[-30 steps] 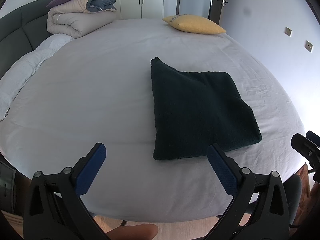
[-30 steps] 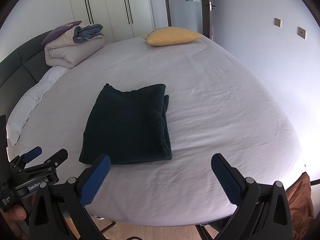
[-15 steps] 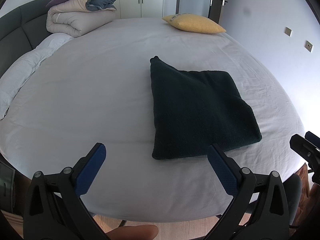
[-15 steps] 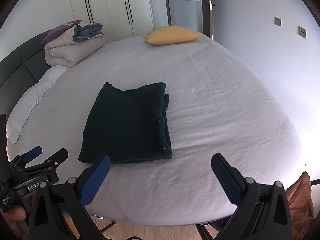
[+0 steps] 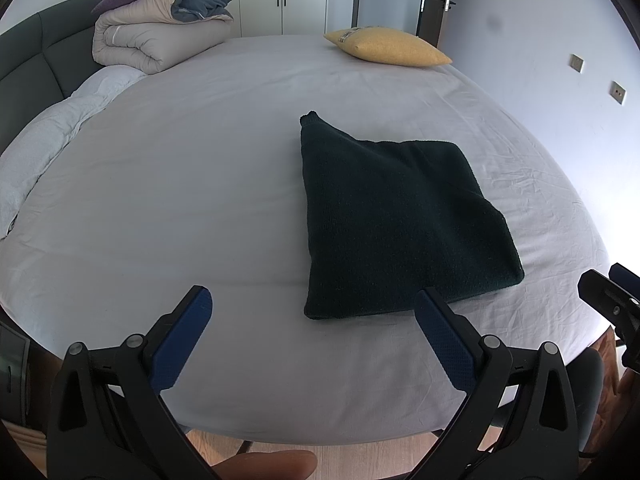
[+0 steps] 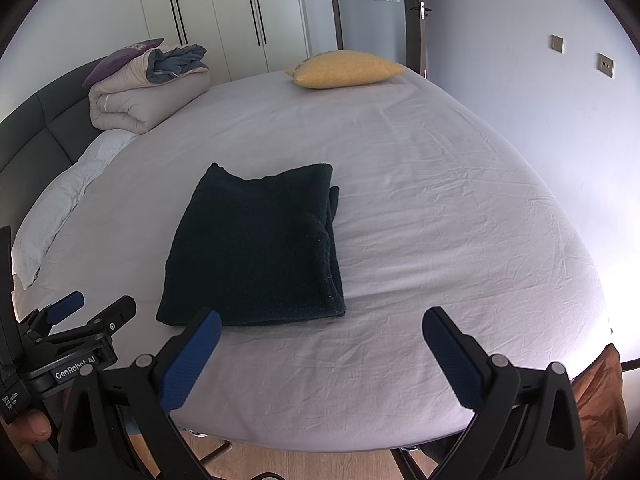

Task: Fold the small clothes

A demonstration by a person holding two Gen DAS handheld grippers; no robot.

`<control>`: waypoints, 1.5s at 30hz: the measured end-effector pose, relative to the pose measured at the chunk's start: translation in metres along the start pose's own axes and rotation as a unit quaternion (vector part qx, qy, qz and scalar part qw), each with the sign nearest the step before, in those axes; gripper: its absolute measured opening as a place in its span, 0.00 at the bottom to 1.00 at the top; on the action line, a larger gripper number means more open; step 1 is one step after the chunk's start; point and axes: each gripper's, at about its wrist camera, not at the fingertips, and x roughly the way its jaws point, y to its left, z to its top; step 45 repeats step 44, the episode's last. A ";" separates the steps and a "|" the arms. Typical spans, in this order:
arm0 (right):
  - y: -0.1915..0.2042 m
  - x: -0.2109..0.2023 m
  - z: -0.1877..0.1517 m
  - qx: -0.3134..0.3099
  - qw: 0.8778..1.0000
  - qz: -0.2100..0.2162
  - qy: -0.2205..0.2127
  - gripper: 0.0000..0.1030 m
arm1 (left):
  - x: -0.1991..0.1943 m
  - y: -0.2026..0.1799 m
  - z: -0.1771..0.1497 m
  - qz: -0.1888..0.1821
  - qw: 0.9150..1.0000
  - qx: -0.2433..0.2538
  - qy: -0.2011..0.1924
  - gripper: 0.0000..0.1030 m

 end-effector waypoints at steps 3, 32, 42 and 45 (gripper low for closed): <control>0.000 0.002 0.000 -0.001 1.000 0.001 0.002 1.00 | 0.000 0.000 0.000 0.000 1.000 0.000 0.000 1.00; -0.001 0.006 0.000 -0.004 1.000 0.003 0.006 1.00 | -0.001 0.000 0.000 0.000 1.000 -0.001 0.001 1.00; -0.003 0.012 -0.003 -0.004 1.000 0.007 0.012 1.00 | 0.001 0.001 -0.002 -0.001 1.000 -0.004 0.001 1.00; -0.003 0.012 -0.003 -0.004 1.000 0.007 0.012 1.00 | 0.002 0.001 -0.002 -0.001 1.000 -0.007 0.001 1.00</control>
